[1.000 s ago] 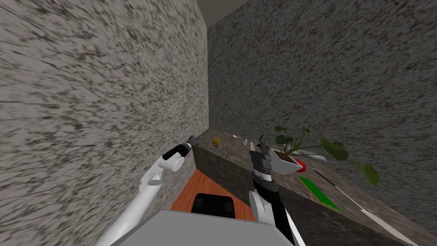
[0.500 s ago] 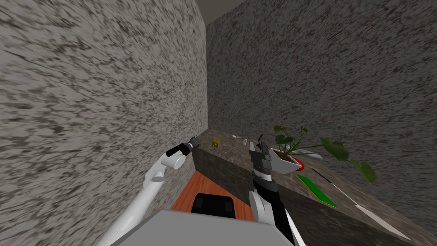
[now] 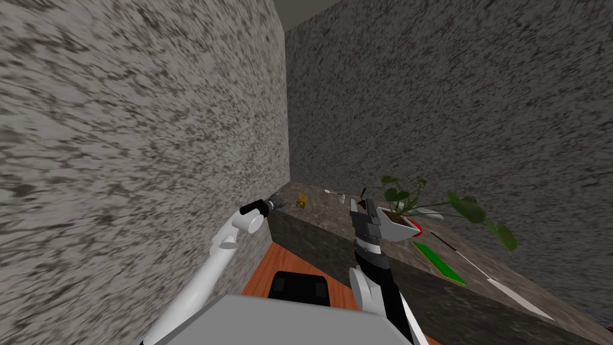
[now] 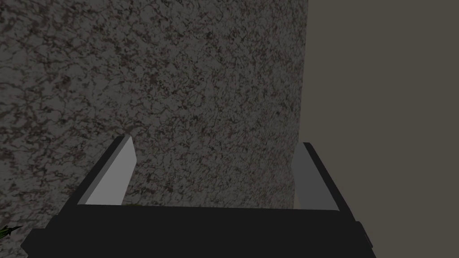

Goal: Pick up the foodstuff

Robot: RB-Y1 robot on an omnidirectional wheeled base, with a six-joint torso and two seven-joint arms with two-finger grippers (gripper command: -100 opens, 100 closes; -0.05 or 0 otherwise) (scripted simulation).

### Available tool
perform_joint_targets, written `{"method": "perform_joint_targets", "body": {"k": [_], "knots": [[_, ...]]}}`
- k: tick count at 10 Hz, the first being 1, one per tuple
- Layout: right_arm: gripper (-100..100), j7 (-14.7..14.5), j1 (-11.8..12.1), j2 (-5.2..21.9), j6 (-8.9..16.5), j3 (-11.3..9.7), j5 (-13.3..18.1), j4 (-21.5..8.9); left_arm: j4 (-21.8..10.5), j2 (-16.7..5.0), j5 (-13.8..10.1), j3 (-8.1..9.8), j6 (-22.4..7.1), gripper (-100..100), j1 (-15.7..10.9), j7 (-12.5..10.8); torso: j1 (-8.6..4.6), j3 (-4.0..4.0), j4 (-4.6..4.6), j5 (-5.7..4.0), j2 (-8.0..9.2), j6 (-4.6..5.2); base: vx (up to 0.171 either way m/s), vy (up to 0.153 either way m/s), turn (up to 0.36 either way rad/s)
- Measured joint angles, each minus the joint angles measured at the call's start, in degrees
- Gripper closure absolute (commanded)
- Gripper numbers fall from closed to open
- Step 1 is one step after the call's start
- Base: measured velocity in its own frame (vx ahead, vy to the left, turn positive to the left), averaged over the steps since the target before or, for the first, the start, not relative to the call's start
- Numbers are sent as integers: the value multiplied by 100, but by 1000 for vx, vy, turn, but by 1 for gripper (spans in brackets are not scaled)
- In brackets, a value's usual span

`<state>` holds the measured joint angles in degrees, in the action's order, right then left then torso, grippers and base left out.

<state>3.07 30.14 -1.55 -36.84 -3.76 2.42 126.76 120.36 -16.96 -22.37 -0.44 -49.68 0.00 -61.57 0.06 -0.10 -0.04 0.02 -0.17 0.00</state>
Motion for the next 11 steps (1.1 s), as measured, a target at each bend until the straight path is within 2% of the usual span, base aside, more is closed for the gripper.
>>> {"method": "perform_joint_targets", "body": {"k": [3,9,11], "knots": [[0,0,0,0,0,0,0,0,-103,7,-167,-22,-479,-100,-185,-304,0,1,0,0,3,-3,34,27,-84],[0,0,0,0,0,0,0,0,-312,125,-387,-158,-1306,-100,-481,-845,-2,1,0,0,3,-3,36,23,-80],[0,0,0,0,0,0,0,0,-418,166,-478,-222,-1637,-100,-654,-1078,-1,-3,-1,0,-5,0,51,29,-119]]}}
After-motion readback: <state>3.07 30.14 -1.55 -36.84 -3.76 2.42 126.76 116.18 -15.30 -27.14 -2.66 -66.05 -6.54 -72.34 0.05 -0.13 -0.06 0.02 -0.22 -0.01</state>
